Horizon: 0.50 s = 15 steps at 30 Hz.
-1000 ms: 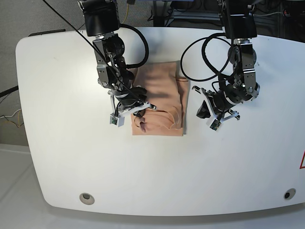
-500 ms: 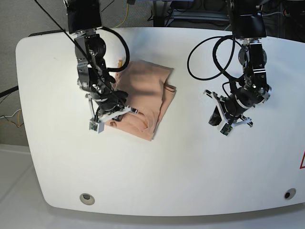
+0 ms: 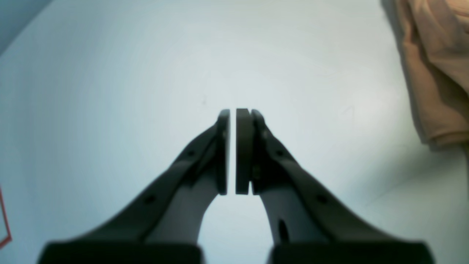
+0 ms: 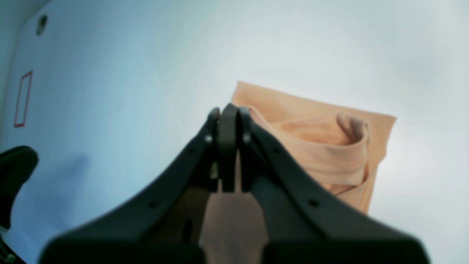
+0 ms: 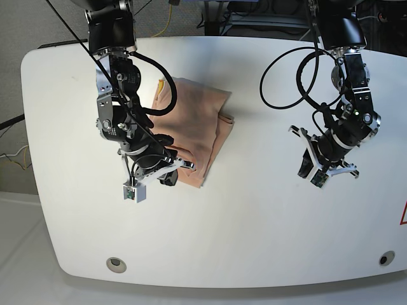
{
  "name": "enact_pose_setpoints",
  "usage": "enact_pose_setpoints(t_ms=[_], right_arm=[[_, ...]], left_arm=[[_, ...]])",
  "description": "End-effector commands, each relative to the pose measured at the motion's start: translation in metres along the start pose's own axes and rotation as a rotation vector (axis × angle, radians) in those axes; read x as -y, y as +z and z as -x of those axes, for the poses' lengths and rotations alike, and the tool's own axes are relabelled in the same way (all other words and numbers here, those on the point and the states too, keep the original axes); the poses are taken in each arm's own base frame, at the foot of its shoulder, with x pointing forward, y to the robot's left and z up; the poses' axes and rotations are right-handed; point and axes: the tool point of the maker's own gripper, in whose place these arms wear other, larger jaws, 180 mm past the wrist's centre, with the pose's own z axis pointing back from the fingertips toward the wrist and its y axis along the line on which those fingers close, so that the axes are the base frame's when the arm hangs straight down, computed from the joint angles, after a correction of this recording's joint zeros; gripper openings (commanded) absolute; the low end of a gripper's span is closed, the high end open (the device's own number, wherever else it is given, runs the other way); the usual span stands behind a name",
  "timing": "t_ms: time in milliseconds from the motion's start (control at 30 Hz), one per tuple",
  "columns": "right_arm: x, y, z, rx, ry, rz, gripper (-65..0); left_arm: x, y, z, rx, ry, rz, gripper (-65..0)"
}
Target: Fold the T-shirt properly
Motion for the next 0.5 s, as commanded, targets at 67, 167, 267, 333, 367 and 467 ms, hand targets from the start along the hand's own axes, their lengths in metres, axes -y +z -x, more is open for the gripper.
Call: enact_pose_setpoints(t_ms=[67, 167, 267, 333, 367, 467], right_arm=[[-0.008, 0.008, -0.012, 0.020, 0.019, -0.021, -65.0], [0.011, 0.012, -0.006, -0.013, -0.004, 0.018, -65.0], [0.025, 0.020, -0.003, -0.018, -0.021, 0.047, -65.0], [0.036, 0.026, -0.005, -0.008, -0.024, 0.069, -65.0], [0.045, 0.030, -0.003, -0.012, -0.023, 0.090, -65.0], [0.067, 0.039, 0.000, -0.011, -0.025, 0.141, -65.0]], left_arm=[[-0.017, 0.011, 0.005, -0.024, -0.019, -0.043, -63.3], [-0.023, 0.019, 0.023, -0.053, 0.013, -0.067, -63.3], [-0.030, 0.027, 0.041, -0.083, 0.045, -0.093, -63.3], [-0.034, 0.032, 0.051, -0.101, 0.062, -0.108, -63.3], [-0.036, 0.034, 0.055, -0.109, 0.069, -0.116, -63.3], [-0.043, 0.045, 0.073, -0.146, 0.087, -0.143, -63.3]])
